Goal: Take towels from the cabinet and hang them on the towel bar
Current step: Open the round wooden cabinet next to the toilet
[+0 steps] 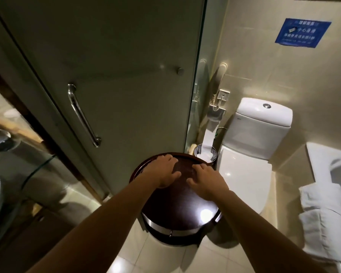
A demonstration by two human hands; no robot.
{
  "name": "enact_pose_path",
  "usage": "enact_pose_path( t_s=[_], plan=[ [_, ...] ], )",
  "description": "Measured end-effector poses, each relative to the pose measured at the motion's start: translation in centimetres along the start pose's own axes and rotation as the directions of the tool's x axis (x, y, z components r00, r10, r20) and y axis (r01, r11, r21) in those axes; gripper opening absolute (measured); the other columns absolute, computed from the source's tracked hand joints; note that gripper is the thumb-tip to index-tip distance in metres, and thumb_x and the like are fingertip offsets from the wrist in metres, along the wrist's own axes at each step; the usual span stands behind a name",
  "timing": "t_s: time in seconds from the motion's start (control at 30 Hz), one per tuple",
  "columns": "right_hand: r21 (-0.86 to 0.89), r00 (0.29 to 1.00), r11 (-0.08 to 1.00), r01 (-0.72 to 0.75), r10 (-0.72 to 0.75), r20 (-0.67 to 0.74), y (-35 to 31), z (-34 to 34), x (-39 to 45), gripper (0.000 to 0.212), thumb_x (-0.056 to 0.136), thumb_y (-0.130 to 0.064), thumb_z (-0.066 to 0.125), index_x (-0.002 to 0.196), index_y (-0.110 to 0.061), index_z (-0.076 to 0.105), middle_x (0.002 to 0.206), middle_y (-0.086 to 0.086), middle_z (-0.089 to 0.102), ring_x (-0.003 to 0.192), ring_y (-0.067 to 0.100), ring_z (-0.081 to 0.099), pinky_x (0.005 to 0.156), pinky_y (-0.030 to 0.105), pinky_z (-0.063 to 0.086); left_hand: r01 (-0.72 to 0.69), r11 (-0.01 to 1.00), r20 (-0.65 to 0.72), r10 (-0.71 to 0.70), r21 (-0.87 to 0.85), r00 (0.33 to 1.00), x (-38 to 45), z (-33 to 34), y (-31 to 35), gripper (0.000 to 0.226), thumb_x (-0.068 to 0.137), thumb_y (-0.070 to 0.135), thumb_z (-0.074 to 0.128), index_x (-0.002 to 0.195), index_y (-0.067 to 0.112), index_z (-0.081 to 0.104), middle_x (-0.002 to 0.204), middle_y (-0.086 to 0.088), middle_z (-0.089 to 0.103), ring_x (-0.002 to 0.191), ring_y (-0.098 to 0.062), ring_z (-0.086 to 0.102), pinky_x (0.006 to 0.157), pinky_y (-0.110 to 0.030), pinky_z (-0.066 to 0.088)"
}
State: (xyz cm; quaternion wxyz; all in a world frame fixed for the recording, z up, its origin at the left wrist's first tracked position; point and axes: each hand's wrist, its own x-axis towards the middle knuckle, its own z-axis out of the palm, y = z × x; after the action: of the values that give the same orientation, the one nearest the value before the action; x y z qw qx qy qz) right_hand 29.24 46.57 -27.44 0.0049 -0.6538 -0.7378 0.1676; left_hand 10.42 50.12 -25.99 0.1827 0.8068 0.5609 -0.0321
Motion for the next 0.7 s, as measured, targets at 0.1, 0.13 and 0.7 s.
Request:
enact_pose_path(
  t_s=[0.1,0.13,0.7],
  plan=[
    [0.001,0.999,0.999,0.036,-0.036,0.015,0.3,1.7,-2.2,0.067,0.094,-0.056,0.046,0.150,-0.021,0.037,0.150,0.004,0.045,0.134,0.026,0.044,0.108,0.042,0.037,0.014,1.000,-0.007,-0.014,-0.001,1.000,-2.1,1.4,1.1,0.063,0.097,0.048,0.050,0.150,0.017,0.036,0.156,-0.007,0.034,0.141,-0.028,0.033,0.114,-0.046,0.033],
    [-0.004,0.999,0.999,0.047,-0.047,0.024,0.5,2.2,-2.9,0.067,0.094,-0.056,0.046,0.150,-0.021,0.037,0.150,0.004,0.045,0.134,0.026,0.044,0.108,0.043,0.038,0.017,1.000,0.001,-0.017,-0.005,1.000,-2.9,2.0,1.5,0.063,0.097,0.048,0.050,0.150,0.017,0.036,0.156,-0.007,0.033,0.141,-0.028,0.033,0.114,-0.046,0.034],
    [0.001,0.994,0.996,0.085,-0.084,0.076,-0.8,8.5,-8.4,0.062,0.093,-0.055,0.044,0.147,-0.023,0.038,0.144,0.002,0.047,0.129,0.023,0.045,0.107,0.041,0.036,0.029,1.000,0.090,-0.028,-0.008,0.996,-9.2,9.4,0.3,0.063,0.097,0.049,0.050,0.151,0.022,0.032,0.159,-0.003,0.029,0.145,-0.024,0.028,0.117,-0.045,0.030]
  ],
)
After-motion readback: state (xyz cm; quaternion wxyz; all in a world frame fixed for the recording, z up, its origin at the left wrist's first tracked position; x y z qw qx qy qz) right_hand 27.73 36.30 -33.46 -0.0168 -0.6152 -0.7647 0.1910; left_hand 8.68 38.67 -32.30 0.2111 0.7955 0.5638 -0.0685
